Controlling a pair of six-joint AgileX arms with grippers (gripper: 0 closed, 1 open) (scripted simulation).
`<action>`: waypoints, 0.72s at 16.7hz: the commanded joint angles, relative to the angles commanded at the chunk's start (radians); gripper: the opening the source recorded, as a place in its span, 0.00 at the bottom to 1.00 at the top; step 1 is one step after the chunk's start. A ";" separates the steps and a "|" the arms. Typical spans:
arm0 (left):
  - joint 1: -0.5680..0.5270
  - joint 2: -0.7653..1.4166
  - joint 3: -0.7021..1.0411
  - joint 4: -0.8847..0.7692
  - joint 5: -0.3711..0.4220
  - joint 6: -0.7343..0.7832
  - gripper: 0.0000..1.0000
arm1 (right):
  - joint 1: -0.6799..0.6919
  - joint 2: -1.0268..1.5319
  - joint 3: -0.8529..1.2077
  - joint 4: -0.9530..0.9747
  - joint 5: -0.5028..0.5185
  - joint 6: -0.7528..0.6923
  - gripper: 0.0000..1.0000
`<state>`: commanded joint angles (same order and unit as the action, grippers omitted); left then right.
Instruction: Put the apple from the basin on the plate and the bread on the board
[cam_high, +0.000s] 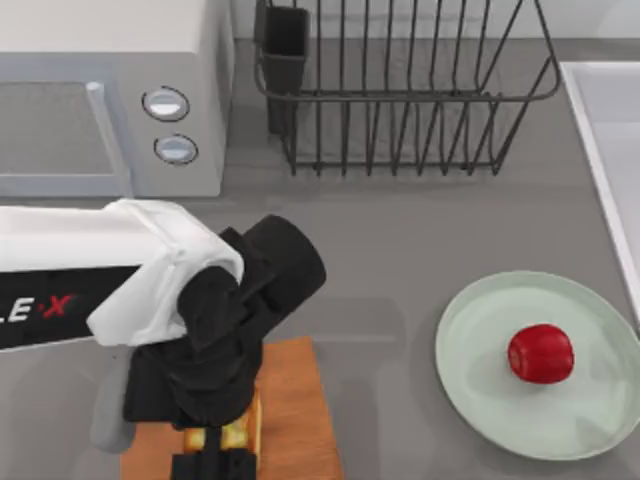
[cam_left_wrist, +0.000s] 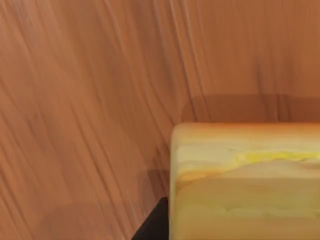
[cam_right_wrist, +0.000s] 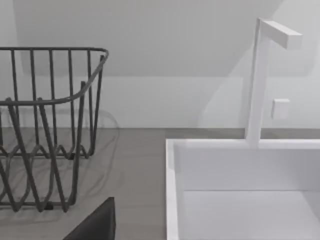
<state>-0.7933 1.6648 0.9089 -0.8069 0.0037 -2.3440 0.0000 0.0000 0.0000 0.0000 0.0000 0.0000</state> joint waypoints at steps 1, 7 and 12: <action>0.000 0.000 0.000 0.000 0.000 0.000 0.00 | 0.000 0.000 0.000 0.000 0.000 0.000 1.00; 0.000 0.000 0.000 0.000 0.000 0.000 0.45 | 0.000 0.000 0.000 0.000 0.000 0.000 1.00; 0.000 0.000 0.000 0.000 0.000 0.000 0.83 | 0.000 0.000 0.000 0.000 0.000 0.000 1.00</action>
<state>-0.7933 1.6648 0.9089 -0.8069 0.0037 -2.3440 0.0000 0.0000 0.0000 0.0000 0.0000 0.0000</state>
